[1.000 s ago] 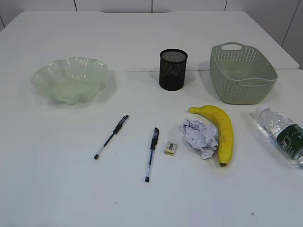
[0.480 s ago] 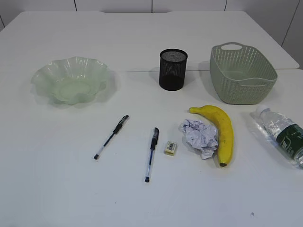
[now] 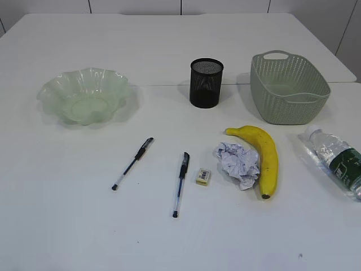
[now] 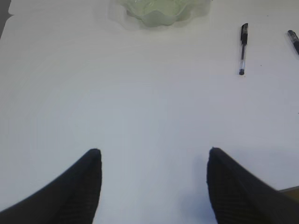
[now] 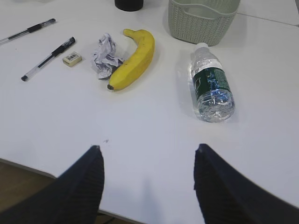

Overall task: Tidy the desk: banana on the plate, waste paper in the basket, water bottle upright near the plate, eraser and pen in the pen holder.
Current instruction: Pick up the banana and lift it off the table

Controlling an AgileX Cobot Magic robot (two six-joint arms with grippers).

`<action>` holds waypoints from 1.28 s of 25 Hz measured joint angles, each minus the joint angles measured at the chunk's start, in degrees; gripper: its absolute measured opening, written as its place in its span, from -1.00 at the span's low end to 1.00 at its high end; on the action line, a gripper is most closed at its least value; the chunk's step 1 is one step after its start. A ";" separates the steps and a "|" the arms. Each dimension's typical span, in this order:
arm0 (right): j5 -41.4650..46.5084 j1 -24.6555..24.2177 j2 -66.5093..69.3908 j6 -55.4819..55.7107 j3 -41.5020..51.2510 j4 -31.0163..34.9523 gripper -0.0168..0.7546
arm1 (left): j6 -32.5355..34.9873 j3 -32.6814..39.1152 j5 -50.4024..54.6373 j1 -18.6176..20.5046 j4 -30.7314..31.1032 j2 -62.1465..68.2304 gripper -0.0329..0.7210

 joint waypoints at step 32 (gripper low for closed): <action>0.98 0.00 2.98 7.59 -5.20 3.09 0.23 | 0.00 0.00 0.00 0.00 0.00 0.00 0.40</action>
